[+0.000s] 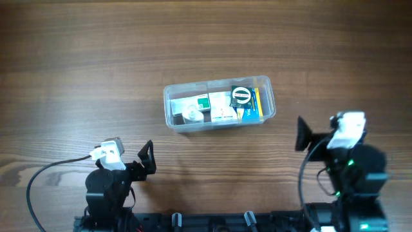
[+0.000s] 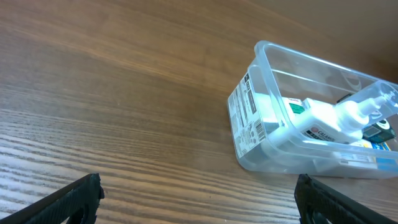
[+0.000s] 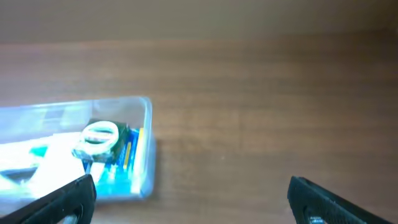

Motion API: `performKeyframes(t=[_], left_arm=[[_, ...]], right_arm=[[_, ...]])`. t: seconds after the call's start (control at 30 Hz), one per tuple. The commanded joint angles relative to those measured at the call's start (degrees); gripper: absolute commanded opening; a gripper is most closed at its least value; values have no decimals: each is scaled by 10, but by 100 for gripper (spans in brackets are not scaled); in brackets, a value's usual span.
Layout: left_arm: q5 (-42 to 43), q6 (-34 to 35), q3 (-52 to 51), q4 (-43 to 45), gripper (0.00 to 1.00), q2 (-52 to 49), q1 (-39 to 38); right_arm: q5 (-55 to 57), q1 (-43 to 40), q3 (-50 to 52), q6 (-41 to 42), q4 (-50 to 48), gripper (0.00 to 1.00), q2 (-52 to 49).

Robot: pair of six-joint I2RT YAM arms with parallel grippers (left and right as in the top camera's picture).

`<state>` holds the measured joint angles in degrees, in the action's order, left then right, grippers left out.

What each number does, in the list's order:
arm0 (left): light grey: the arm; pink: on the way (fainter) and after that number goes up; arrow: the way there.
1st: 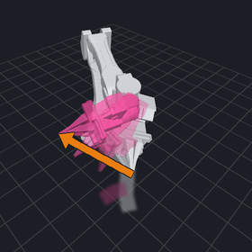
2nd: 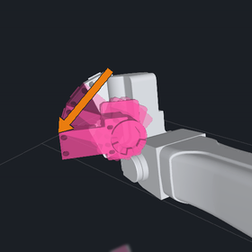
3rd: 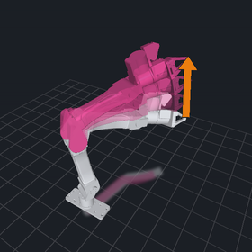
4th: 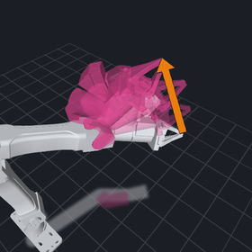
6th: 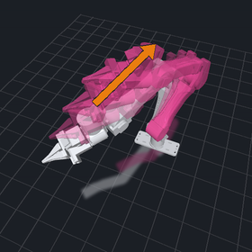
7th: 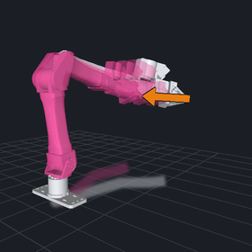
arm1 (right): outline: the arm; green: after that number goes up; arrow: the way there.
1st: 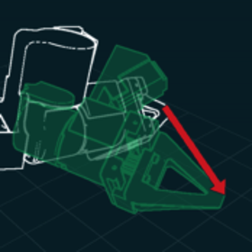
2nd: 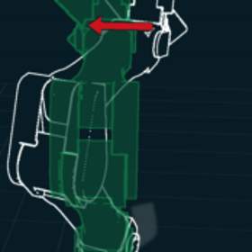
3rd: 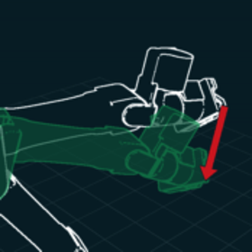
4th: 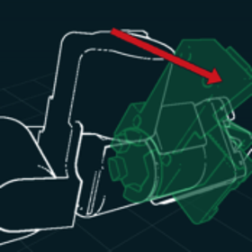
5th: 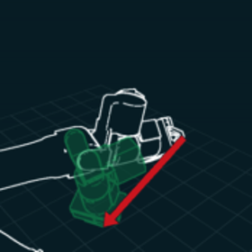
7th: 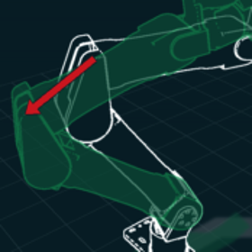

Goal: Pack container

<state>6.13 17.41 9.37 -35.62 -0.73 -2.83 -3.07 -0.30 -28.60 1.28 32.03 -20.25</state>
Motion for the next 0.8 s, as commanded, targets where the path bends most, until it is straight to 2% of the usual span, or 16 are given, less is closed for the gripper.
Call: performKeyframes(t=[0.0,0.2,0.77], left_arm=[[9,-3,-3,3,100,6,5],[9,-3,-3,3,100,6,5],[9,-3,-3,3,100,6,5]], right_arm=[[-45,2,97,8,-37,100,88],[-61,2,186,23,-49,100,197],[-60,2,204,37,-65,100,200]])
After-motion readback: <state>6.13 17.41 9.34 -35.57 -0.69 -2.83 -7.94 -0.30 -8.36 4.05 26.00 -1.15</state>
